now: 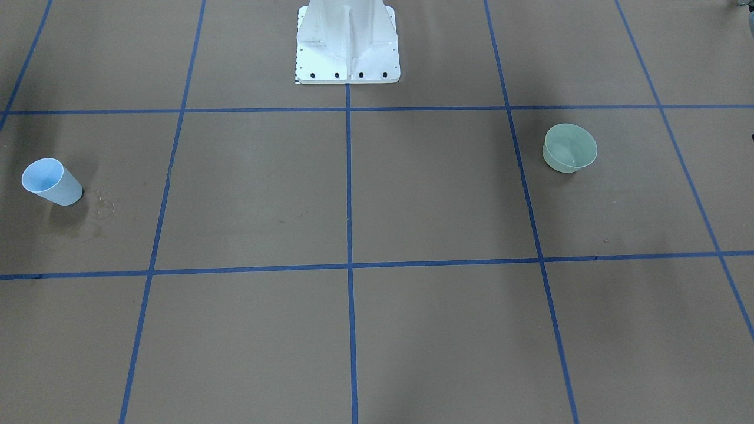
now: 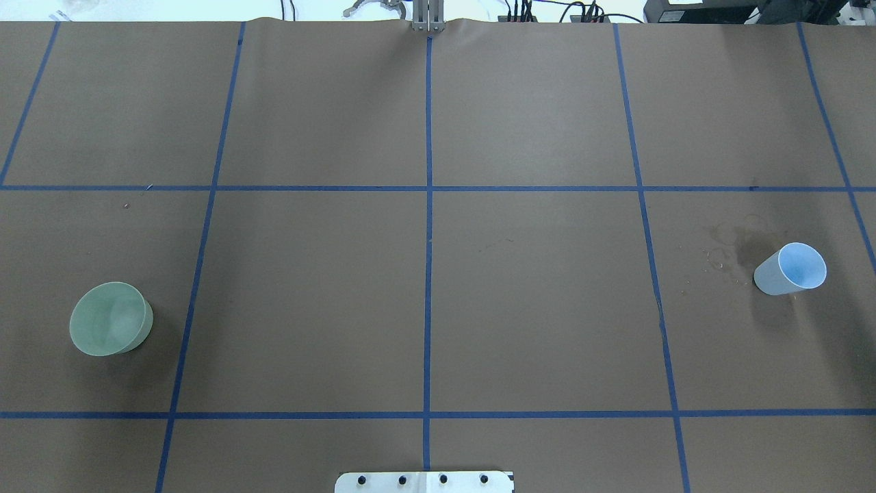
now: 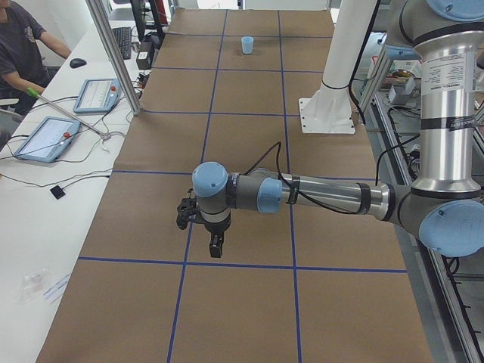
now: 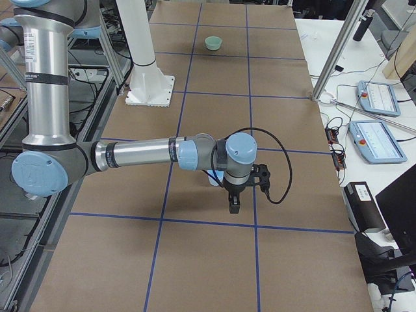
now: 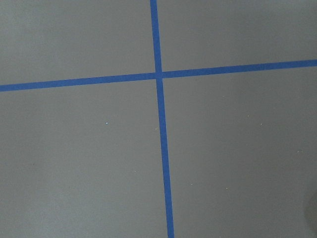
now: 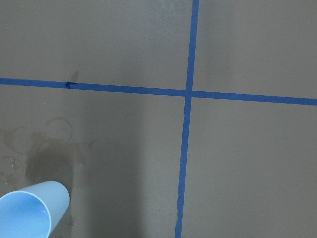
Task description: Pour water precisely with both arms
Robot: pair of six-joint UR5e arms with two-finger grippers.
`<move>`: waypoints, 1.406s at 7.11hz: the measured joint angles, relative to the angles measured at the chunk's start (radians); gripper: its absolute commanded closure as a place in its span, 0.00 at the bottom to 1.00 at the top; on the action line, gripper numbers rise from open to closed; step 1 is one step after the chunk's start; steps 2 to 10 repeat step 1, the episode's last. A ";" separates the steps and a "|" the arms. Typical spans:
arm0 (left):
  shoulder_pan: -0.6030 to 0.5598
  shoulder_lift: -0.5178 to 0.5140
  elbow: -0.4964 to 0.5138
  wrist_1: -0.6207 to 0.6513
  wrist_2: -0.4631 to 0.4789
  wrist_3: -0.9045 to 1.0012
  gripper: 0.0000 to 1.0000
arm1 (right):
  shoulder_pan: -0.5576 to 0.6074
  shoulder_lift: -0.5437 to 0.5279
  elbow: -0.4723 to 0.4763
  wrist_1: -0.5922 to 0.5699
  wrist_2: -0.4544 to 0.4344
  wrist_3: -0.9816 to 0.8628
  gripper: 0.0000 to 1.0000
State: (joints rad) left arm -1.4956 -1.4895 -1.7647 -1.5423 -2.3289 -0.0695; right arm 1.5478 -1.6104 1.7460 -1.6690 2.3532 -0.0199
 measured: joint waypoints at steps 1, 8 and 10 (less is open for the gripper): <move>0.000 -0.001 -0.011 0.003 0.000 -0.003 0.00 | 0.000 0.000 0.000 0.000 -0.001 0.000 0.01; 0.000 -0.001 -0.011 0.003 0.000 -0.003 0.00 | 0.000 0.000 0.000 0.000 -0.001 0.000 0.01; 0.000 -0.001 -0.011 0.003 0.000 -0.003 0.00 | 0.000 0.000 0.000 0.000 -0.001 0.000 0.01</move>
